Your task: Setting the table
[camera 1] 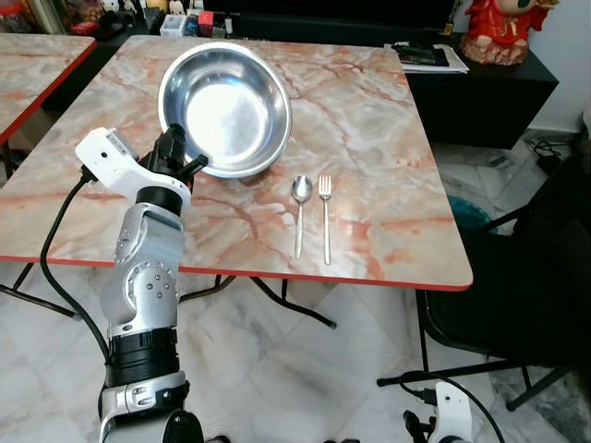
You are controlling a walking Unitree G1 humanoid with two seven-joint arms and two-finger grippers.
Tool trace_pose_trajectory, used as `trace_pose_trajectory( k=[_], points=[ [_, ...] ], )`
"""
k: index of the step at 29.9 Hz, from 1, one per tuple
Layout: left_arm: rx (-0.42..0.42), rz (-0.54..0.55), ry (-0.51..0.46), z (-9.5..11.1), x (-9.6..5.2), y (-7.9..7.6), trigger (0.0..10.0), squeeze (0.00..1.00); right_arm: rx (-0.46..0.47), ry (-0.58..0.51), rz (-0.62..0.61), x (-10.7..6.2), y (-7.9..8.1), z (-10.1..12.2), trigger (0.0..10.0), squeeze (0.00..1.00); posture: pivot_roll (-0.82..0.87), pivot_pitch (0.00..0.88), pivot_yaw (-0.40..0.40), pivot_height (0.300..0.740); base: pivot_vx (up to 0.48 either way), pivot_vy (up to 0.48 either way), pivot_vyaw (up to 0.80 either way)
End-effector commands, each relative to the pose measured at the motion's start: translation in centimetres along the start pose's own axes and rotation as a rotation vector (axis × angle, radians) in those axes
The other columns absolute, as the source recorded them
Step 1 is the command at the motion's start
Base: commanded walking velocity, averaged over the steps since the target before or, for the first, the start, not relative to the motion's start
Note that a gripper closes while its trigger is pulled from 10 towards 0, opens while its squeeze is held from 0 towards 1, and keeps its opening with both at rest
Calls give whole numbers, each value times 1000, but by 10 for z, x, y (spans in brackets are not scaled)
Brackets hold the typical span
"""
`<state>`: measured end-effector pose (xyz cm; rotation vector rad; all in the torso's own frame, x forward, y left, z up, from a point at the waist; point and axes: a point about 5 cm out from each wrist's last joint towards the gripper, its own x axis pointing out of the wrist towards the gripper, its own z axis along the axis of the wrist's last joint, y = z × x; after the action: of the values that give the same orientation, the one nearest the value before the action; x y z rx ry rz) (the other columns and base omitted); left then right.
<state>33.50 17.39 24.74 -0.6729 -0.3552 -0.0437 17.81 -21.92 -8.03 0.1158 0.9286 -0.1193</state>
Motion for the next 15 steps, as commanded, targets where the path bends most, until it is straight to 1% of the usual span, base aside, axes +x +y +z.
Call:
trace_pose_trajectory(
  k=[1,5,11,15],
  points=[
    [15,-10,-27,5,3,-2,10000,0,16,8,-12,-1,-1,-6,10000,0,-44,146,-61,740,0,349,0],
    [21,-3,-26,5,4,-1,10000,0,19,3,-15,-1,-1,-6,10000,0,-43,146,-62,740,0,365,0],
    [26,4,-30,6,4,0,10000,0,19,2,-17,-1,-1,-6,10000,0,-43,147,-59,740,0,480,0],
    [44,14,-24,6,5,1,10000,0,20,1,-16,-1,-1,-6,10000,0,-42,145,-57,740,0,480,0]
  ],
)
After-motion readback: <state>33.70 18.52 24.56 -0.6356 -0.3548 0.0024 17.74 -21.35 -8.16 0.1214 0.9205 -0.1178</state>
